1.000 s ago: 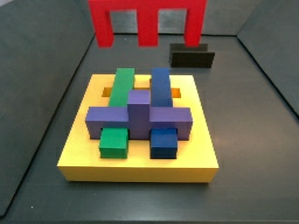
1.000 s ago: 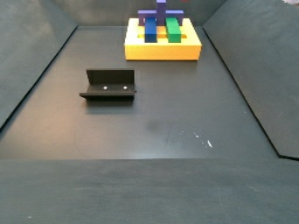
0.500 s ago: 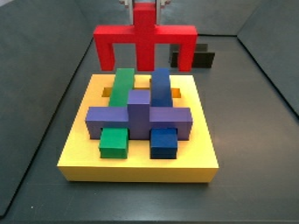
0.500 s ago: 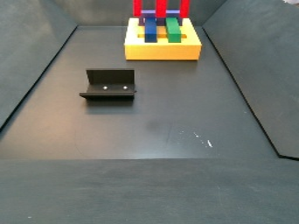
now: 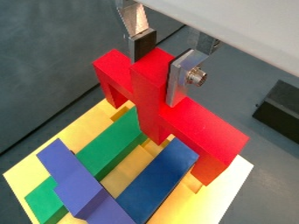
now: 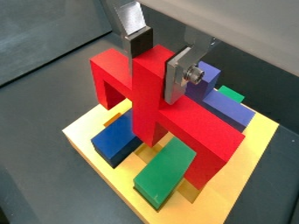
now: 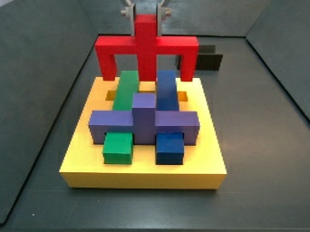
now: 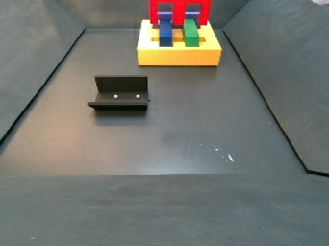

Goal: Pick up the red object. Move up. Move to above the board. Insert the red object.
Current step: Insert the red object.

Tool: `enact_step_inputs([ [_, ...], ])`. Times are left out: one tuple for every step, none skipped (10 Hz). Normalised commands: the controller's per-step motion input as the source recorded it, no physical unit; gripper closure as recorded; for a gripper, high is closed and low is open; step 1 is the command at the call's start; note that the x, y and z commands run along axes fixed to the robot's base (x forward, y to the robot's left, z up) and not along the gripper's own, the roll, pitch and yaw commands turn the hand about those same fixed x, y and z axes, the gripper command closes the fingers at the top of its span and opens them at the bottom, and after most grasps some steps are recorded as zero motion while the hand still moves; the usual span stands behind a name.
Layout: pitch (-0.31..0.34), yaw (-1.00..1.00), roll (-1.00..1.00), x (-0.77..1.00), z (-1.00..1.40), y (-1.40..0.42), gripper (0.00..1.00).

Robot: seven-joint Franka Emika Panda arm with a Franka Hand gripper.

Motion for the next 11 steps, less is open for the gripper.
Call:
enact_step_inputs([
  [-0.149,0.01,-0.23,0.00,-0.23,0.00,1.00],
  [-0.106,0.00,-0.16,0.00,-0.13,0.00,1.00],
  [-0.083,0.00,-0.13,0.00,-0.09,0.00,1.00],
  [-0.020,0.00,0.00,0.00,-0.13,0.00,1.00],
  [-0.046,0.00,-0.01,-0.03,-0.19,0.00,1.00],
  [-0.060,0.00,-0.01,-0.05,-0.25,0.00,1.00],
  [-0.064,0.00,-0.02,-0.03,-0.26,0.00,1.00],
  [-0.060,0.00,-0.03,0.00,-0.24,0.00,1.00],
  [-0.051,0.00,-0.01,0.00,-0.24,0.00,1.00],
  [-0.056,0.00,-0.03,0.00,-0.25,0.00,1.00],
  [-0.019,0.00,-0.01,0.00,-0.17,0.00,1.00],
])
